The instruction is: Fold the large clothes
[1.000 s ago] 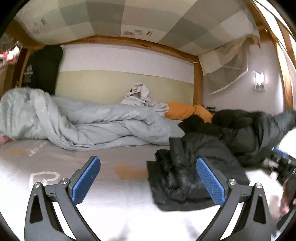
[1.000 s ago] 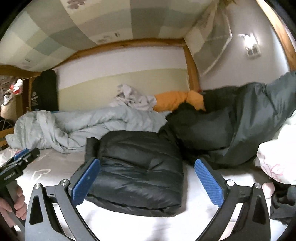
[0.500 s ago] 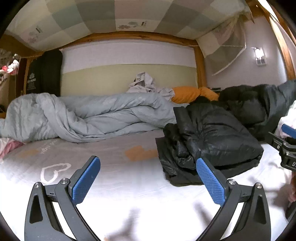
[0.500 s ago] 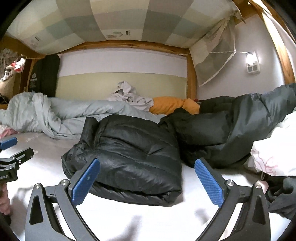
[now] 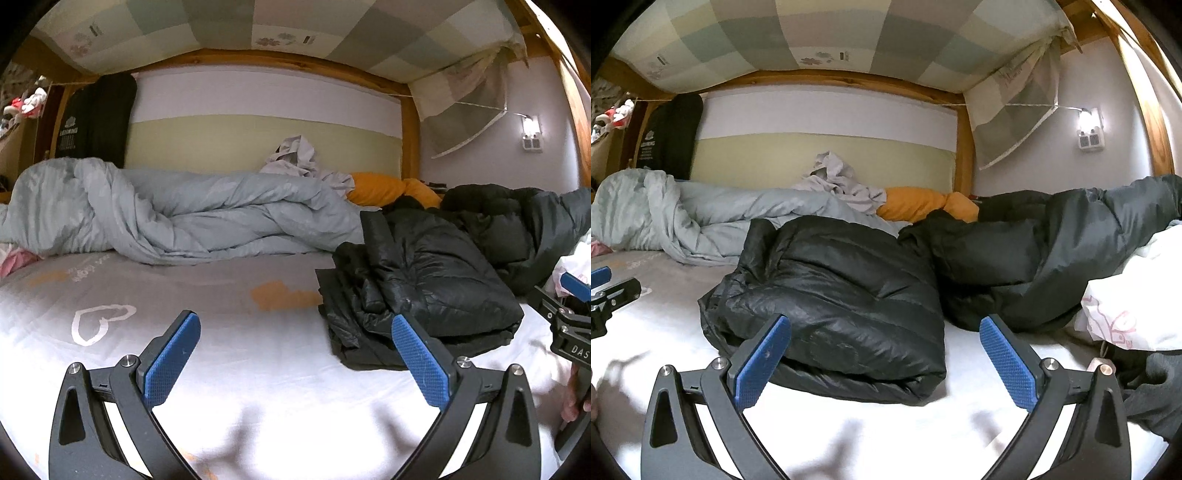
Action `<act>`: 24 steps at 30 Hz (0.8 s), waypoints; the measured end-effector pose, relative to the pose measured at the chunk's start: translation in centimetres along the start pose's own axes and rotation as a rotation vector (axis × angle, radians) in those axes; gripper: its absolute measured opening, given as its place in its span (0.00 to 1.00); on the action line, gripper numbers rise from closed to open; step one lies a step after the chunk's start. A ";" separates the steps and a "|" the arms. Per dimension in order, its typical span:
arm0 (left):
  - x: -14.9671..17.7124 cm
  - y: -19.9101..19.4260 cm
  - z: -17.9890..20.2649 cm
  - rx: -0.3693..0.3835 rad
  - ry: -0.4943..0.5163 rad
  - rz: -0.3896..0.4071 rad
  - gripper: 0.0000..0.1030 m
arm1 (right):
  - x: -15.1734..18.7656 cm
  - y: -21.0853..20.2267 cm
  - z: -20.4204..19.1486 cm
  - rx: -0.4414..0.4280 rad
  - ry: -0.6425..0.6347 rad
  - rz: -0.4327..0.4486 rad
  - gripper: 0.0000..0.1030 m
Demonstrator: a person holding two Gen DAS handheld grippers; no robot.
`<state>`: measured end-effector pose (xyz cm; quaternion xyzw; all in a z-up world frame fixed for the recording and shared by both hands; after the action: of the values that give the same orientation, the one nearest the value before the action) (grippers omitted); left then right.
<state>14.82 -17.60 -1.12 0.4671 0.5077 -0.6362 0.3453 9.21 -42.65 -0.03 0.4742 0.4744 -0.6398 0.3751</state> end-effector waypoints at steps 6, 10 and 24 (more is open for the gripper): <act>0.0 -0.1 0.4 -0.006 0.017 0.009 1.00 | 0.0 0.0 -0.1 0.002 -0.009 -0.002 1.00; 0.0 -0.2 0.6 -0.008 0.025 0.010 1.00 | 0.0 0.2 0.0 -0.001 -0.005 -0.002 1.00; 0.0 -0.6 1.4 -0.012 0.064 0.025 1.00 | 0.1 0.1 -0.1 0.003 0.018 -0.019 1.00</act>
<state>13.93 -18.79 -0.81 0.4916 0.5165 -0.6133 0.3397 9.33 -42.64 -0.18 0.4762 0.4814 -0.6396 0.3640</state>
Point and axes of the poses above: each gripper's, at about its wrist camera, not at the fingertips, and y roughly the way its jaws point, z to its right, x to its underside, the point moved 5 cm from there along y, roughly the way its jaws point, and after that the axes turned 7 degrees about -z, right-handed, at the moved point
